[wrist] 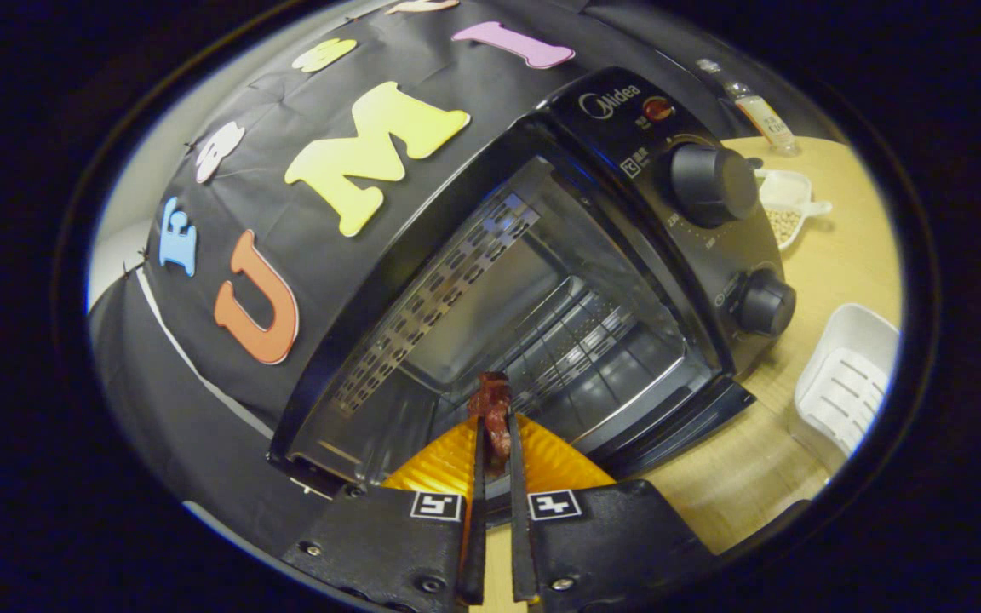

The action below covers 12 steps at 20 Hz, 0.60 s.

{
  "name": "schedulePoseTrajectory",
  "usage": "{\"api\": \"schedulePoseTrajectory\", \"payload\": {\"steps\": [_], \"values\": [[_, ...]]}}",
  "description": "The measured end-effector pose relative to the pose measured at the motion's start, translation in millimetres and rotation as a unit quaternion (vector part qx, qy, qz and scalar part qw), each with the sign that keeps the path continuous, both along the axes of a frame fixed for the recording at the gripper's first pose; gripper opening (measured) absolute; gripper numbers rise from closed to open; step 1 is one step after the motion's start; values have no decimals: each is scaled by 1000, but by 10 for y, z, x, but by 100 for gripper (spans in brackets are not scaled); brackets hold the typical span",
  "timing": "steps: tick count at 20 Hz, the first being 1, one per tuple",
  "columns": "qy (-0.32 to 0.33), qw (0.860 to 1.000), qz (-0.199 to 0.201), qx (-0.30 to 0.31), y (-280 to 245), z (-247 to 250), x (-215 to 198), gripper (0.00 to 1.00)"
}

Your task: Open the toaster oven, put the food inside, and close the toaster oven door.

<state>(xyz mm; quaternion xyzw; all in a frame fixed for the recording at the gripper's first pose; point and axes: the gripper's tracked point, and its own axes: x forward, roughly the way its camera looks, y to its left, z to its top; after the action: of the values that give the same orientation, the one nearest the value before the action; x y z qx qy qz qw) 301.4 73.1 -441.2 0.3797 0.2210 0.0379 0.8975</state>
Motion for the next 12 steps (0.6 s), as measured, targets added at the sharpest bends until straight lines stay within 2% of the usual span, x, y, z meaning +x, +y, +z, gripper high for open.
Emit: {"api": "schedulePoseTrajectory", "payload": {"steps": [2, 4, 6, 8, 10, 11, 12], "values": [[2, 1000, -3, -20, -29, -1, 17, 20], [7, 998, -9, -66, -66, -7, 18, 24], [8, 990, -26, -136, -147, 16, -2, 28], [-4, 976, -39, -213, -227, 79, -5, 33], [-23, 964, -35, -262, -216, 233, -36, 42], [-23, 961, -31, -275, -194, 275, -85, 55], [-20, 957, -29, -287, -189, 299, -144, 61]]}}
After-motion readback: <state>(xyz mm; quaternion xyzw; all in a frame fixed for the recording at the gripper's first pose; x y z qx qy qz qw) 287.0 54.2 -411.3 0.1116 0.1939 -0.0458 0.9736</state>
